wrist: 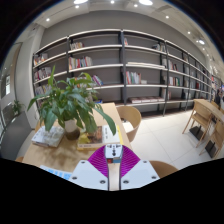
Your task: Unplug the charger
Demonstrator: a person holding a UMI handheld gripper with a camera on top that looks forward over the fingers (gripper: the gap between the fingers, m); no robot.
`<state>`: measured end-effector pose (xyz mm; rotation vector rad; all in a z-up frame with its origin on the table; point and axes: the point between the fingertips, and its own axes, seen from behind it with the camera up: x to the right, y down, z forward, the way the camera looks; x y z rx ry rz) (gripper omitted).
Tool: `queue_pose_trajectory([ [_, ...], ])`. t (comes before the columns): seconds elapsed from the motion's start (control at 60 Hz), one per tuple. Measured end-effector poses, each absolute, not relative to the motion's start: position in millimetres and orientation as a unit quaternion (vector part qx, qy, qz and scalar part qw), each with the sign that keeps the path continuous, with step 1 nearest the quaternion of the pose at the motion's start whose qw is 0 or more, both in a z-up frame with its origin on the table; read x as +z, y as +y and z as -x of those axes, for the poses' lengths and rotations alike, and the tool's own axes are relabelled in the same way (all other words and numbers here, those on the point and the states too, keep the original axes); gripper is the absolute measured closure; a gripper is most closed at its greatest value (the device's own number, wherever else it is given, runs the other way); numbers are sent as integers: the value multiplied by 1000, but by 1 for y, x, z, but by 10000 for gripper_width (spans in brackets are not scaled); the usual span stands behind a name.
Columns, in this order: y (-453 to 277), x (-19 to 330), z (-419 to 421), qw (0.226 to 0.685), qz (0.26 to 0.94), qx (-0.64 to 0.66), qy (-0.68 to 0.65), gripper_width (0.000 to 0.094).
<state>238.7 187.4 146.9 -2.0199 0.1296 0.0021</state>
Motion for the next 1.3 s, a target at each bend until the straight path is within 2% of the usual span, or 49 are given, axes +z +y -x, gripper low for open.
queue_pose_trajectory([
  [0.017, 178, 121, -229, 526, 849, 3, 54, 819],
  [0.033, 180, 116, -234, 521, 852, 7, 52, 819],
  [0.05, 181, 129, -241, 509, 859, 11, 49, 818],
  [0.117, 177, 101, -244, 487, 873, 14, 29, 807],
  [0.133, 176, 77, -238, 489, 871, 17, 27, 806],
  [0.317, 170, 39, -218, 458, 888, 44, 2, 795],
  [0.433, 167, 17, -218, 444, 895, 45, 6, 754],
  [0.567, 167, 14, -220, 441, 896, 55, 28, 657],
  [0.6, 166, 14, -223, 436, 898, 51, 35, 585],
  [0.617, 166, 14, -225, 435, 898, 47, 39, 491],
  [0.633, 163, 19, -229, 434, 899, 42, 39, 476],
  [0.7, 163, 36, -234, 449, 893, 19, 36, 270],
  [0.783, 157, 72, -234, 474, 880, 8, 35, 146],
  [0.883, 132, 123, -224, 503, 863, 15, 49, 98],
  [1.0, 81, 182, -208, 542, 837, 24, 67, 90],
  [1.05, 52, 193, -199, 551, 831, 26, 73, 91],
  [1.133, 4, 197, -184, 546, 834, 25, 75, 90],
  [1.2, -42, 179, -168, 534, 842, 20, 71, 92],
  [1.3, -91, 172, -147, 508, 859, 14, 57, 91],
])
